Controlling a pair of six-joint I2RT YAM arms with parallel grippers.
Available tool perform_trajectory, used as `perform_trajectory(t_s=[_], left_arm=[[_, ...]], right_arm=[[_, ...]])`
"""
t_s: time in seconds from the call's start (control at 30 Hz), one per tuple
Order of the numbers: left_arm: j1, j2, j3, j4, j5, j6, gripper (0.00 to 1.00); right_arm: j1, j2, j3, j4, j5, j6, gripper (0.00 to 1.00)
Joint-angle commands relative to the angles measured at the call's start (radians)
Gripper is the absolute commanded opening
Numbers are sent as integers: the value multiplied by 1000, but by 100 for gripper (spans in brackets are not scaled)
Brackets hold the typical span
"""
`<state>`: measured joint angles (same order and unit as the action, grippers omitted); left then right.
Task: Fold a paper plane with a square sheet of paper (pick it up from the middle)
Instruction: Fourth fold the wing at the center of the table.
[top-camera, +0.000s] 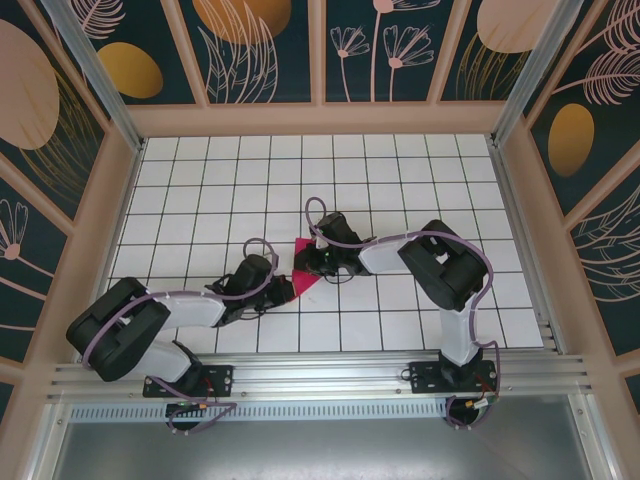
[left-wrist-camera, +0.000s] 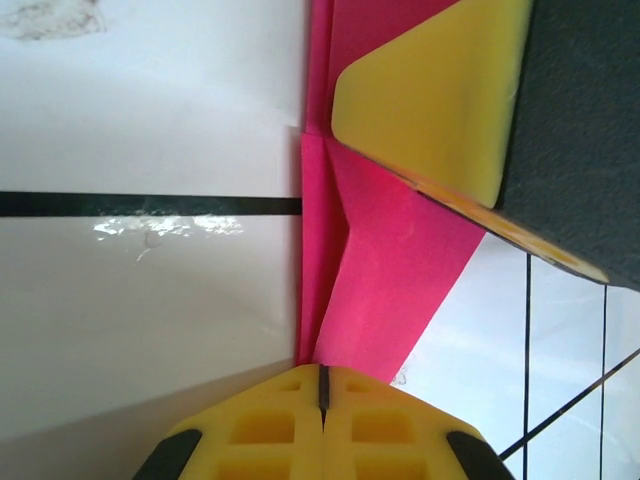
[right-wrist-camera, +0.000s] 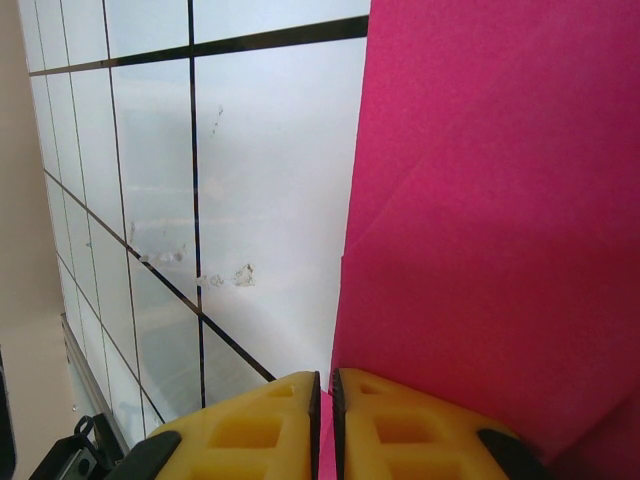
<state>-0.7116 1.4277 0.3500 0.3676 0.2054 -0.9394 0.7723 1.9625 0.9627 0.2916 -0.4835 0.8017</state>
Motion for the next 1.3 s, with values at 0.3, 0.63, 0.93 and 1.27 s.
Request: perform_trajectory(t_s=[0.3,0.63,0.93,1.27], left_arm=[[7,-12,-93,71,244,13,1],[7,-228,-112,-104,157,17,1],[44,-220,13,-26,154,-5,4],[52,19,63,174,194,-27,5]], right_arm=[[-1,43,3,-86,88,-4,17],[2,43,-1,-82,93,-1,17],[5,47,-6,-72,90,6,17],[4,47,0,-78,89,2,17]])
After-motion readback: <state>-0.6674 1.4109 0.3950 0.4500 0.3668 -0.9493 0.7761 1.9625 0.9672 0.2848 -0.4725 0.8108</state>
